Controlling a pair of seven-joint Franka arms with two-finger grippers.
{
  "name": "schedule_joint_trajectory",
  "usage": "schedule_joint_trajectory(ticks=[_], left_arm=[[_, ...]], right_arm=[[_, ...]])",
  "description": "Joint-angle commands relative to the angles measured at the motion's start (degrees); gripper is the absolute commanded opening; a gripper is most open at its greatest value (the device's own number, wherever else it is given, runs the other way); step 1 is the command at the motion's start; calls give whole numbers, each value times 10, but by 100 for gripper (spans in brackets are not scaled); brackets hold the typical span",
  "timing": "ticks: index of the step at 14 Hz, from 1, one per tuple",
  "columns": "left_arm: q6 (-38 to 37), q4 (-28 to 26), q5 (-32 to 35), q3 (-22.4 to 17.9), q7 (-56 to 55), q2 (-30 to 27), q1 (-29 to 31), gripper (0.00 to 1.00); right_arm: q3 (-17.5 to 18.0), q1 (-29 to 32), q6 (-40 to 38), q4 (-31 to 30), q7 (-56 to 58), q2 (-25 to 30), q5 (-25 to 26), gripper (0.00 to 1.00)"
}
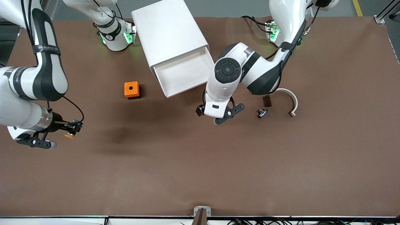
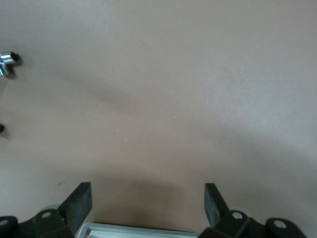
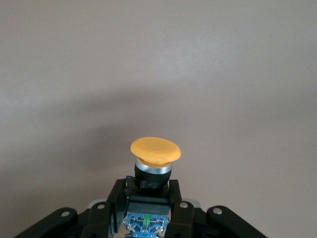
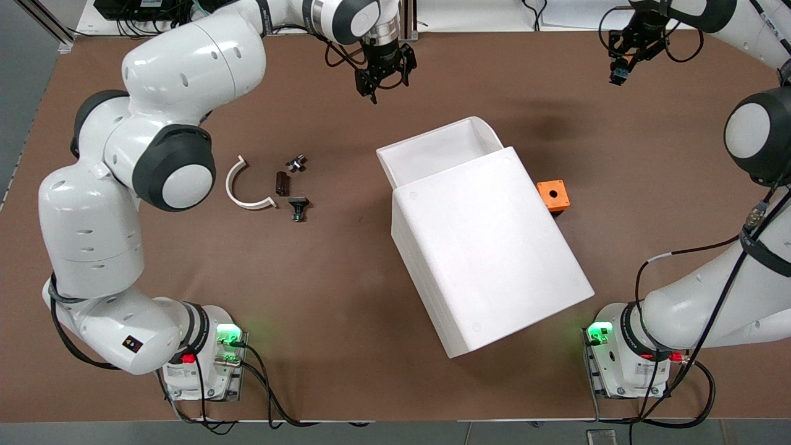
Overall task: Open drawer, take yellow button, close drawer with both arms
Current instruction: 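Carry the button away with the right gripper while the left gripper pushes the drawer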
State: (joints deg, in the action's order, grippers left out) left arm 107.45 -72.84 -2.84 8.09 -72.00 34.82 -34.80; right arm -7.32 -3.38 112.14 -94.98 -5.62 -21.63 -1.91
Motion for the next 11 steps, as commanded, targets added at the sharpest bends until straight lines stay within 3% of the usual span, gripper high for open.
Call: schedule_joint_trajectory(ticks=[1, 7, 11], left_arm=[[1, -5, 14, -3, -10, 0, -25, 100], [-6, -12, 14, -3, -11, 8, -68, 100], [-17, -12, 10, -2, -12, 7, -85, 100]], right_arm=[[13, 32, 39, 9, 47, -39, 12, 0], [16, 87, 137, 11, 153, -143, 1, 0], [17, 91, 169, 10, 165, -168, -13, 1]])
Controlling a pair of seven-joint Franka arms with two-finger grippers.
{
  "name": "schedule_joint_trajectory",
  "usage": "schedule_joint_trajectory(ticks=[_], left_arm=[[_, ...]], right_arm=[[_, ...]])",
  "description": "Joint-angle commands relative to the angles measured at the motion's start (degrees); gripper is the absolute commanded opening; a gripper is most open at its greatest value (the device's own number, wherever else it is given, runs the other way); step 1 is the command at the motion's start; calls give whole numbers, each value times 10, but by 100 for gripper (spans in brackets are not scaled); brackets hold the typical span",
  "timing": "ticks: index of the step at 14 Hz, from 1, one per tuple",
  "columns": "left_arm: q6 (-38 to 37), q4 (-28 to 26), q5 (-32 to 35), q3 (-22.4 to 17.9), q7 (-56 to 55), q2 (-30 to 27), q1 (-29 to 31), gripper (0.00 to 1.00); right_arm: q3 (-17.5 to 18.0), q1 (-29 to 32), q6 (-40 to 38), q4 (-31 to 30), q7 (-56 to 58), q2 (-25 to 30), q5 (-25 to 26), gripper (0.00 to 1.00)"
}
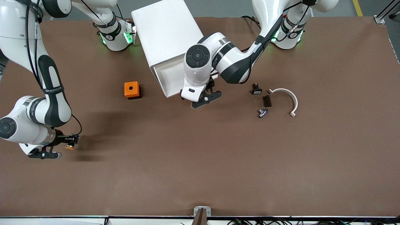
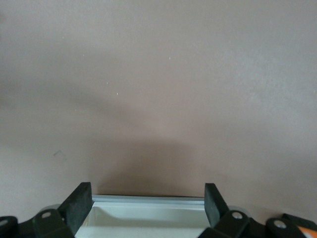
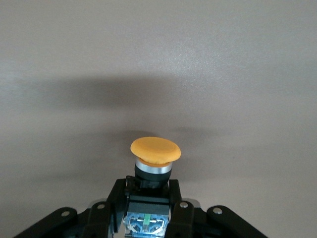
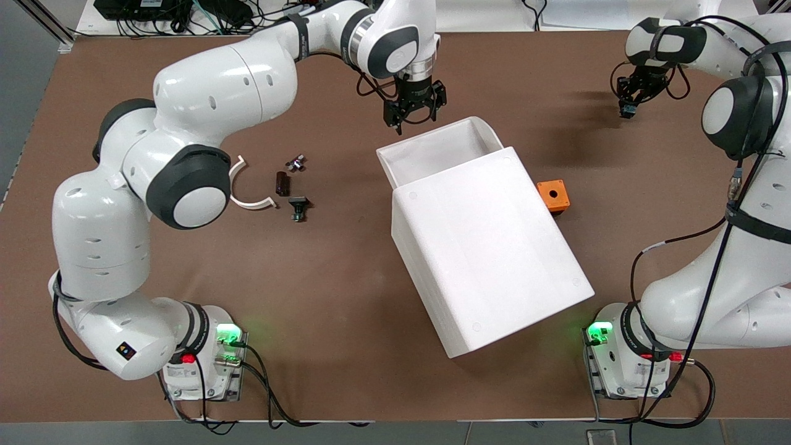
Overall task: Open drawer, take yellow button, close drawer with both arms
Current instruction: 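Carry the button away with the right gripper while the left gripper pushes the drawer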
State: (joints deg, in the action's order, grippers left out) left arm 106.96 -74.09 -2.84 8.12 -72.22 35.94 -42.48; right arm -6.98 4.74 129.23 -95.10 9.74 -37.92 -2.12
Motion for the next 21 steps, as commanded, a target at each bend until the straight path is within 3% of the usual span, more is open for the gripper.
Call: schedule_joint_trajectory(ticks=[1, 4, 6, 8, 9, 11, 12, 16, 21], left_arm=[[-15, 1, 10, -2, -10, -3, -15, 100], [-26, 1, 7, -1, -11, -3, -26, 100], [-26, -2, 6, 1, -17, -3, -34, 100], [-29, -4, -3, 8, -24, -3, -41, 100], [-30, -4, -15, 8, -26, -3, -41, 100], [-31, -8, -41, 9, -26, 0, -43, 100], [-31, -9, -48, 9, -27, 0, -44, 100], [-31, -12, -81, 9, -39, 5, -50, 100], [-30, -12, -157, 9, -40, 8, -47, 100]], right_arm=[[14, 8, -2, 12, 12, -8, -15, 1], [14, 8, 18, 11, 15, -22, -15, 3], [14, 9, 19, 11, 19, -24, -15, 14], [14, 4, 18, 11, 23, -24, -15, 40], [14, 4, 18, 11, 23, -24, -15, 60], [14, 4, 18, 11, 24, -22, -14, 90], [14, 3, 18, 11, 24, -21, -14, 99], [15, -3, 17, 11, 27, -8, -14, 100], [15, -11, -1, -9, 23, 56, -14, 100]])
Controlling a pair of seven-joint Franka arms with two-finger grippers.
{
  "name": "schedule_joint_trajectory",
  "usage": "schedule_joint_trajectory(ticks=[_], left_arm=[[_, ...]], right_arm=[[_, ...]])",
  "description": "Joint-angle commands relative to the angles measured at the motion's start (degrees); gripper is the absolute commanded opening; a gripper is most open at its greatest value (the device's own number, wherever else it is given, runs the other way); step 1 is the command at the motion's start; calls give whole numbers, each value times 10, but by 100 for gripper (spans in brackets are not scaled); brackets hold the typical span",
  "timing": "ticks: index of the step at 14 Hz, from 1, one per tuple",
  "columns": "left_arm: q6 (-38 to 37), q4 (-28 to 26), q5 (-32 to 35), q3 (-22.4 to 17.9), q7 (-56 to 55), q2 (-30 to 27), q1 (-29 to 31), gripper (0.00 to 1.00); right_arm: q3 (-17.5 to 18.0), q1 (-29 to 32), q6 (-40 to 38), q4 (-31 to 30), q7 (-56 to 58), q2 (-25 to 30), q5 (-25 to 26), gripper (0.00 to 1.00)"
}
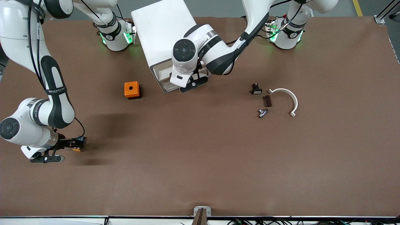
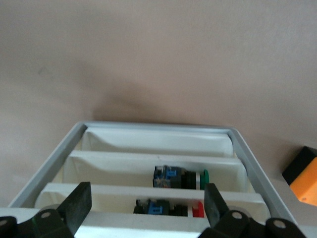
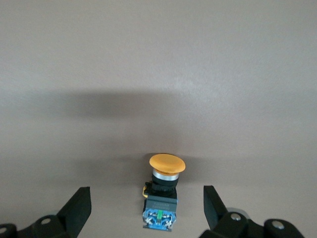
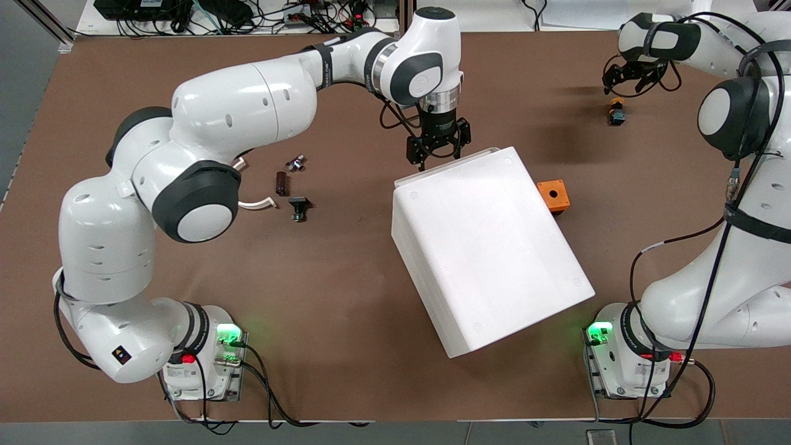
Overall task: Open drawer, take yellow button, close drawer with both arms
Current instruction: 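Set the button on the table with the right gripper while the left closes the drawer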
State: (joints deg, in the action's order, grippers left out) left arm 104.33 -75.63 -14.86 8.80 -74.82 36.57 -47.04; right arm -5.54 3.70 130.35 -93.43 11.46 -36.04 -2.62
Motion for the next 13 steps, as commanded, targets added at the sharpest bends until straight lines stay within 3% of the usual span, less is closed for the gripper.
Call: schedule_joint_trajectory(ticks=[1, 4, 13], left_arm=[[-4, 3, -51, 3, -14, 3, -1, 100], [-4, -3, -81, 3, -13, 4, 2, 100], [-4, -51, -208, 2, -8, 0, 28, 100]], right_arm=[[1, 0, -14, -43, 3, 60, -10, 100], [1, -3, -32, -85, 1, 137, -10, 100], [-1, -11, -246, -83, -29, 359, -6, 100]])
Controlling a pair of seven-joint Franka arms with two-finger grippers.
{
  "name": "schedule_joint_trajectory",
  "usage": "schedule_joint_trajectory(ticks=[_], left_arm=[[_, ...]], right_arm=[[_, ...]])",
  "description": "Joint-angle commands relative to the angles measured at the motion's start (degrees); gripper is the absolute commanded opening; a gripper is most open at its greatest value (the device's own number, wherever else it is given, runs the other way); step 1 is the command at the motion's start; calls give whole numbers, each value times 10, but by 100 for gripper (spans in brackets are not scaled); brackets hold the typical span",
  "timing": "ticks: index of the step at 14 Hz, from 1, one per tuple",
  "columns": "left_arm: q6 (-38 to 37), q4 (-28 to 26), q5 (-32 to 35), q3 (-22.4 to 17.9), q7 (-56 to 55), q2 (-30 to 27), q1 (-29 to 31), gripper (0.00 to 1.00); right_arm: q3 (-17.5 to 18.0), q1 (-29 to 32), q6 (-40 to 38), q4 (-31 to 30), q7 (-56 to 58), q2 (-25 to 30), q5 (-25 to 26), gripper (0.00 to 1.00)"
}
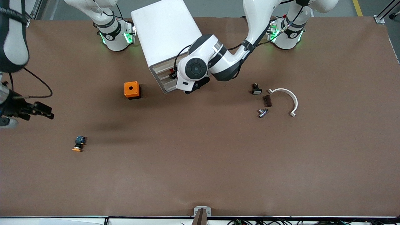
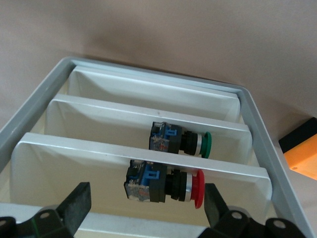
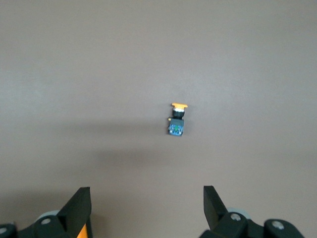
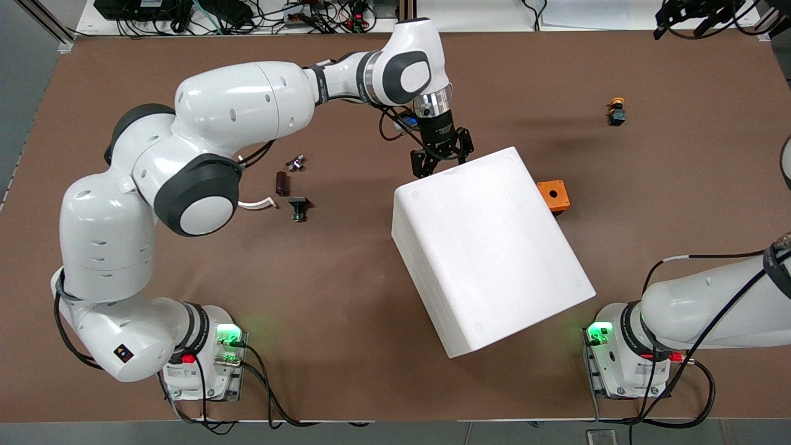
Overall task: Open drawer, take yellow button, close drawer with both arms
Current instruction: 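Set the button on the table with the right gripper while the left closes the drawer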
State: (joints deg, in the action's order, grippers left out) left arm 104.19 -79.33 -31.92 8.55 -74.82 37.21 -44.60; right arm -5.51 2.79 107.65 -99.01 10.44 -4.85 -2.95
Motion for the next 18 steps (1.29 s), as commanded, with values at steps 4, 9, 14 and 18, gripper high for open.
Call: schedule_joint_trajectory(ticks=[4, 9, 14, 18], left_arm=[[2, -30, -79, 3, -14, -8, 14, 100], [0, -31, -95, 3, -16, -9, 26, 100], [5, -25, -41, -3, -2, -15, 34, 100], [15, -6, 117, -4, 5, -33, 43, 100]], right_arm=[[5, -5, -70, -21, -44, 103, 3, 100], [22, -4, -117, 13, -44, 113, 9, 100], [20, 0, -109, 29, -46, 109, 22, 100], [16, 6, -109, 37, -46, 103, 22, 100]])
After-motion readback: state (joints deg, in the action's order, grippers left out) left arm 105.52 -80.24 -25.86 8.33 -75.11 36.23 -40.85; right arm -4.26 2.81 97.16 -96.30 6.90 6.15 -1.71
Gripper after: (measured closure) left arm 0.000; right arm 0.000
